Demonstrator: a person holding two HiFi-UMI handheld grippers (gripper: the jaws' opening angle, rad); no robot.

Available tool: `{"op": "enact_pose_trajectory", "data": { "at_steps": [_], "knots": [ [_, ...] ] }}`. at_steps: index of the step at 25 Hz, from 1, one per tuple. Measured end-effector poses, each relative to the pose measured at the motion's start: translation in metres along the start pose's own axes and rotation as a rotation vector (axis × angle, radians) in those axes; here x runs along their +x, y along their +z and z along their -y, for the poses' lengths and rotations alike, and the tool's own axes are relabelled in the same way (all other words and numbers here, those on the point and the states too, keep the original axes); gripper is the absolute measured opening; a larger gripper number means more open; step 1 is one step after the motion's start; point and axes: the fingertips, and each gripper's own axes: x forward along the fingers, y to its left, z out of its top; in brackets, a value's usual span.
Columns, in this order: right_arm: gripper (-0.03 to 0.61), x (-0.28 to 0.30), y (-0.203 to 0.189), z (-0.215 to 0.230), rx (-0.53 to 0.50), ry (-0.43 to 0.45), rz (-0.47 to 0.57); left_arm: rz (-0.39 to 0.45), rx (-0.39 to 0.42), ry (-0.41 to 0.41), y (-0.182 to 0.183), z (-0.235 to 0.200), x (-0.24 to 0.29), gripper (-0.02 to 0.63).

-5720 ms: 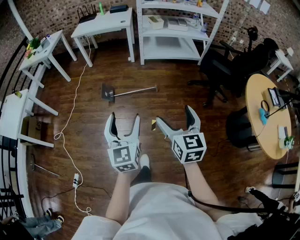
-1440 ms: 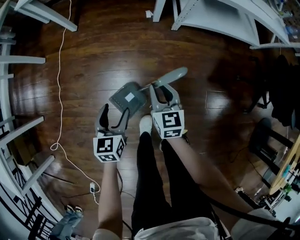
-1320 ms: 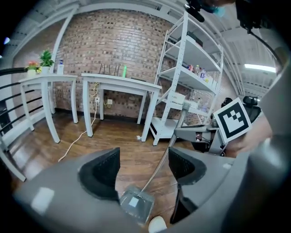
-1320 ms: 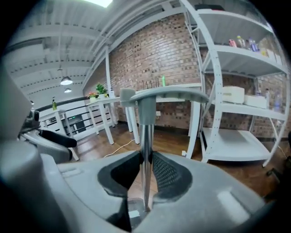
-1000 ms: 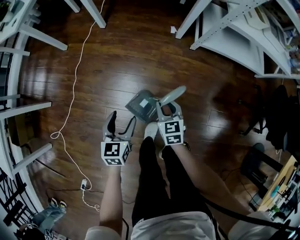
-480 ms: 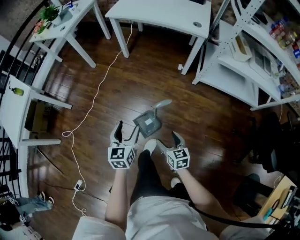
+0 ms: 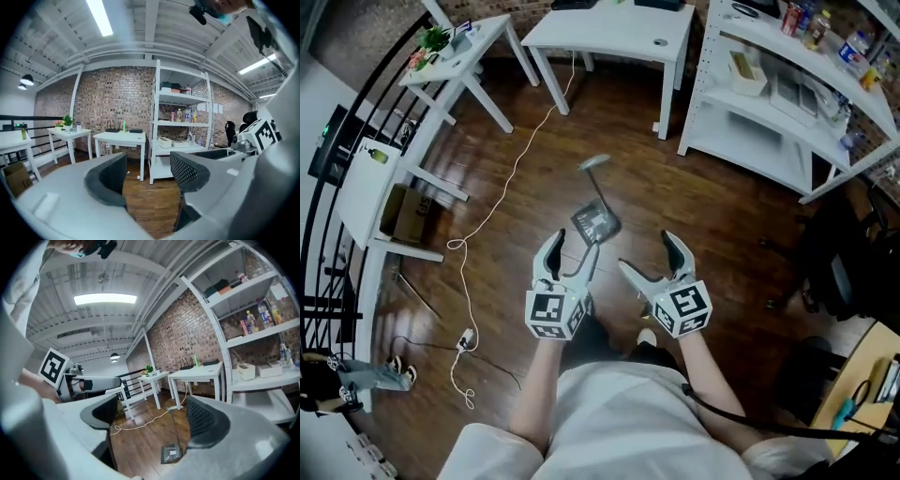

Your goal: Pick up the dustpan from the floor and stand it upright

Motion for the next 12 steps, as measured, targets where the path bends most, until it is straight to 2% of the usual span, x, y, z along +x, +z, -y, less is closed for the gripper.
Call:
{"op": "enact_pose_trajectory", "data": {
  "at_steps": [3, 7, 9, 12],
  "knots": [
    [0.437, -0.011, 0.034, -0.034, -0.053, 0.009, 0.036, 0.034, 0.051, 0.028, 0.025, 0.007, -0.035, 0.304],
    [0.436, -0.022, 0.085, -0.058, -0.171, -0.069, 0.128, 0.097, 0.126, 0.116, 0.049, -0.001, -0.070, 0.301],
    [0.434, -0.027, 0.100, -0.066, -0.206, -0.115, 0.165, 0.142, 0.118, 0.151, 0.060, -0.002, -0.085, 0.301],
    [0.431, -0.028, 0.116, -0.084, -0.245, -0.135, 0.197, 0.187, 0.127, 0.196, 0.070, -0.008, -0.109, 0.302]
  ]
}}
